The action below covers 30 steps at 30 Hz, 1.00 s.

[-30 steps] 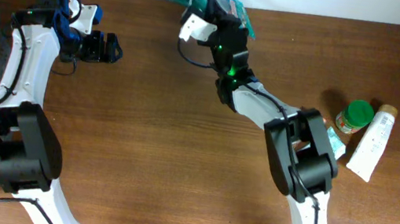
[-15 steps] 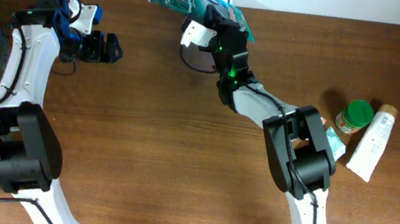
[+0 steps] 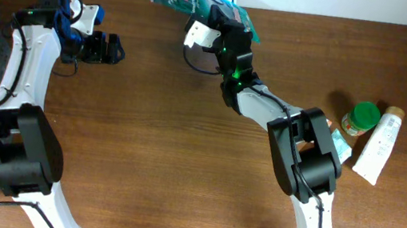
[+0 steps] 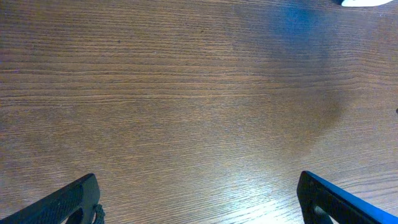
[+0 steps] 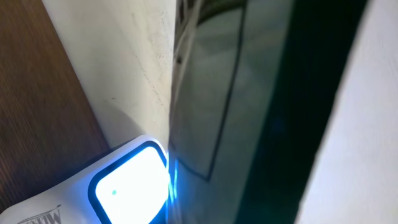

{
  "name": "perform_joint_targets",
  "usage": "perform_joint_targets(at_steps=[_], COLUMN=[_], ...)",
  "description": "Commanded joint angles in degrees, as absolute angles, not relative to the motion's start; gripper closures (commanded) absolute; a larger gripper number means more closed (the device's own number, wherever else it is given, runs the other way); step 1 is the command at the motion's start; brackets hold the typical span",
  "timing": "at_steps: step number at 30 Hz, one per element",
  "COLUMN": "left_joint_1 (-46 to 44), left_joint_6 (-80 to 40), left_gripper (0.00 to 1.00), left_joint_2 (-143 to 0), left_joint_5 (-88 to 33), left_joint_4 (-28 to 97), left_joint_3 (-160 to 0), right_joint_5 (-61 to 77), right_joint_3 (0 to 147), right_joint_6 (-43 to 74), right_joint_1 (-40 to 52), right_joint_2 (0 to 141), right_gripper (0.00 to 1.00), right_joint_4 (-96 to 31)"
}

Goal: Scan the item barcode
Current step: 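Hold the gloves pack against the scanner window with the right gripper, then carry the gloves pack right and lay it beside the jar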

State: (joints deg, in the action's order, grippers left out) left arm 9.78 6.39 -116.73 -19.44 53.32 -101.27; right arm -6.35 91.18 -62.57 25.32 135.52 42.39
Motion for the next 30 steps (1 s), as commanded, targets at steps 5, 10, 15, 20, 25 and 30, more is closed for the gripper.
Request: perform_joint_targets(at_steps=[5,10,15,20,25,30], left_joint_1=[9.9,9.9,9.9,9.9,9.9,9.9], left_joint_6=[6.9,6.9,6.9,6.9,6.9,6.9], left_gripper=[0.01,0.01,0.01,0.01,0.01,0.01], left_joint_2=[-116.4,-116.4,-116.4,-116.4,-116.4,-116.4], left_joint_5=[-19.4,-19.4,-19.4,-19.4,-19.4,-19.4], left_joint_4=[53.3,53.3,53.3,53.3,53.3,53.3], left_joint_3=[-102.3,-102.3,-102.3,-102.3,-102.3,-102.3], right_joint_5=[-9.7,-9.4,-5.7,3.1,10.4,16.2], right_joint_3=[91.9,92.0,91.9,91.9,91.9,92.0], right_joint_6=[-49.8,-37.8,-24.4,-5.4,9.2,11.0], right_joint_1=[25.4,24.3,21.6,17.5,11.5,4.8], right_joint_2=[133.2,126.6,118.5,107.9,98.9,95.9], right_gripper=[0.96,0.96,0.96,0.96,0.96,0.96], right_joint_4=[47.4,43.5,31.5,11.7,-13.2,-35.1])
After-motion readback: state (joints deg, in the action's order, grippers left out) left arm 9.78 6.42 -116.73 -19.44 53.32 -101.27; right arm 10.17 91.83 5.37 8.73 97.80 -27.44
